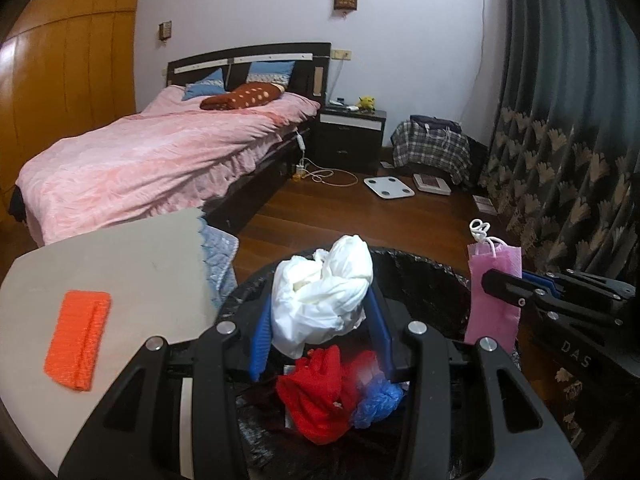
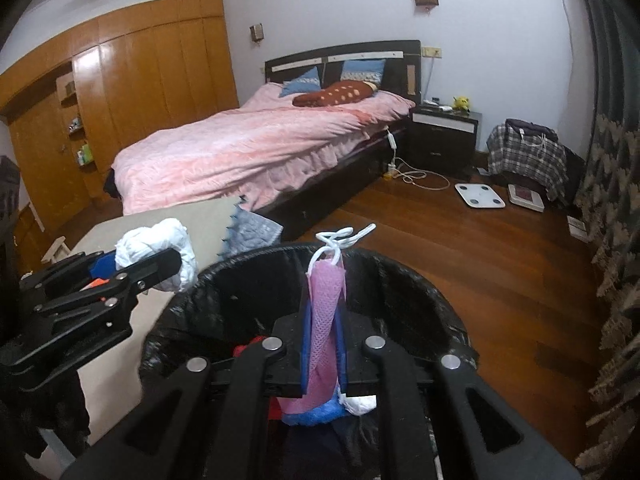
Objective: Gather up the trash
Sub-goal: 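Open both tools to drop the pink bag and tissue into the bin, then move both tools back over the table toward the orange mesh pad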
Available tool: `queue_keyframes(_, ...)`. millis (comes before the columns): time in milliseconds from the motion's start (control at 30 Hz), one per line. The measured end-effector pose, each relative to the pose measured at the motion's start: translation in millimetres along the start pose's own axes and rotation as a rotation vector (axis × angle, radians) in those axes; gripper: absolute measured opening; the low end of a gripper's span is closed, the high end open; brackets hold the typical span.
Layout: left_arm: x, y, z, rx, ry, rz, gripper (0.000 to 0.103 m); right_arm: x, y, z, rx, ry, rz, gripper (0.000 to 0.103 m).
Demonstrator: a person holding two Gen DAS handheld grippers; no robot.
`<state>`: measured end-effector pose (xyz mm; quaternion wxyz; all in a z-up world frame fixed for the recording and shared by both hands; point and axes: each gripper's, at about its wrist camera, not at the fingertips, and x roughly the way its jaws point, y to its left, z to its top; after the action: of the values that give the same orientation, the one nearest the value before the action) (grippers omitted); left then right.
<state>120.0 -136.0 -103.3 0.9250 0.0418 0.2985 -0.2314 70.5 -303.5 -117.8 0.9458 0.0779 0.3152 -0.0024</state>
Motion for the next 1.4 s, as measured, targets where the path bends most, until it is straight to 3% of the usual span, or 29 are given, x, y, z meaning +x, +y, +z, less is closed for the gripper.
queue_keyframes(133, 14, -6, -4, 0.003, 0.020, -0.021, 0.044, 8, -12, -8, 0.028, 0.026, -0.003, 0.012)
queue_keyframes(200, 20, -7, -6, 0.010, 0.030, -0.030, 0.053, 11, -16, -10, 0.029, 0.035, -0.007, 0.015)
queue_keyframes(333, 25, -9, -7, 0.019, 0.044, -0.039, 0.057, 14, -21, -13, 0.043, 0.046, -0.017, 0.029)
queue_keyframes(433, 26, -8, -7, 0.021, 0.051, -0.034, 0.068, 14, -23, -14, 0.046, 0.041, -0.029, 0.042)
queue_keyframes(700, 21, 5, -5, 0.020, 0.042, 0.006, 0.086, 7, -24, -9, 0.053, 0.013, -0.048, 0.057)
queue_keyframes(800, 17, 12, -3, 0.010, 0.039, 0.020, 0.090, 3, -19, -5, 0.050, -0.006, -0.055, 0.076)
queue_keyframes(867, 13, 16, -2, 0.003, 0.037, 0.033, 0.092, 0, -16, -1, 0.055, -0.021, -0.061, 0.095)
queue_keyframes(1400, -43, 76, 9, -0.087, -0.038, 0.144, 0.096, -3, 34, 21, 0.010, -0.061, 0.009, 0.097)
